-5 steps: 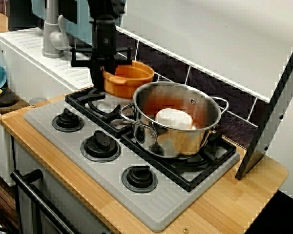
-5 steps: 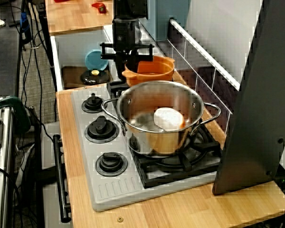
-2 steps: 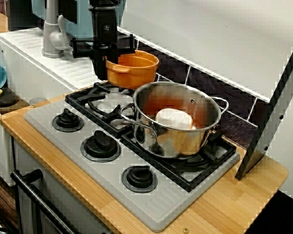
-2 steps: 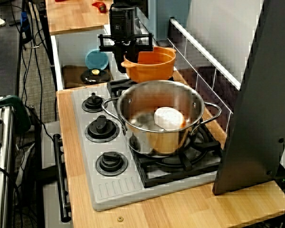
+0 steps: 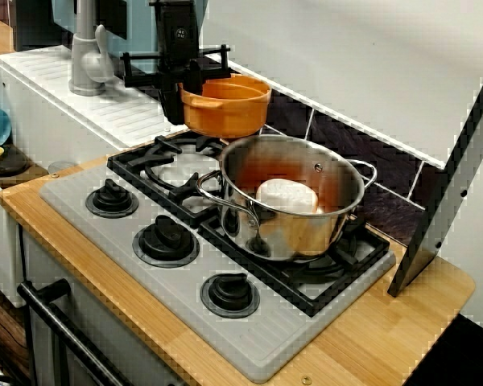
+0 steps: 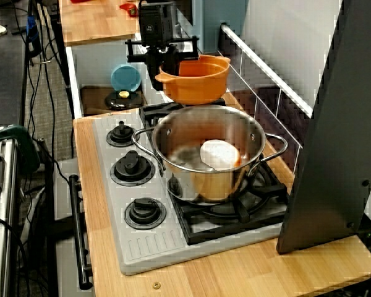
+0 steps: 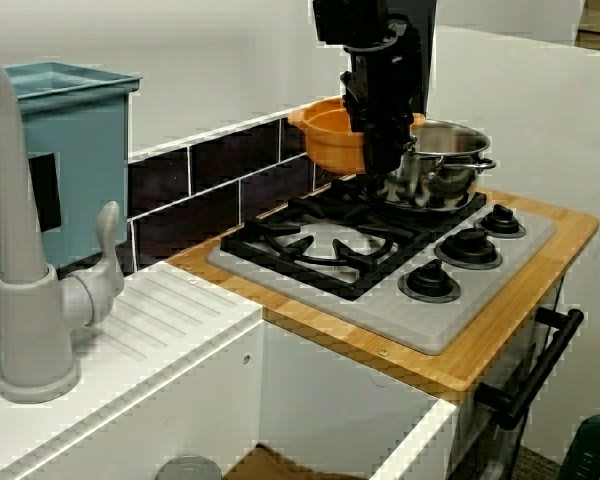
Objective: Lift pot from stove
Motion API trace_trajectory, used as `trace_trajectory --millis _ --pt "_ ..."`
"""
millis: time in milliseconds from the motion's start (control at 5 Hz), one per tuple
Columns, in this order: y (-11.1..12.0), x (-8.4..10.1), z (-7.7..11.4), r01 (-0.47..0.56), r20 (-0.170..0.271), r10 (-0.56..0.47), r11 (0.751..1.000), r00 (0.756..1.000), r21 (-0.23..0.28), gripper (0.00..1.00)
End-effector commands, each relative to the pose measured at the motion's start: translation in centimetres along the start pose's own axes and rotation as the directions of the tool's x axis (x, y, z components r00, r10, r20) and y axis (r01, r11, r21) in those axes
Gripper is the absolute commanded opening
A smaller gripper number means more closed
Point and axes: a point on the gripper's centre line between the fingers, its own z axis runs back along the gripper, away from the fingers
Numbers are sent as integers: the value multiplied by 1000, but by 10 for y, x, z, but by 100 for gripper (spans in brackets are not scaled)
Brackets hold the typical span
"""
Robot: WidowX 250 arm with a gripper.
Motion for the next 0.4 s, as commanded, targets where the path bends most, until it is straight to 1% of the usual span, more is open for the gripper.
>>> trace_trajectory --millis 0,200 --pt "19 12 43 37 -33 -34 994 999 102 0" --pt "23 13 48 35 -29 -32 993 999 109 0"
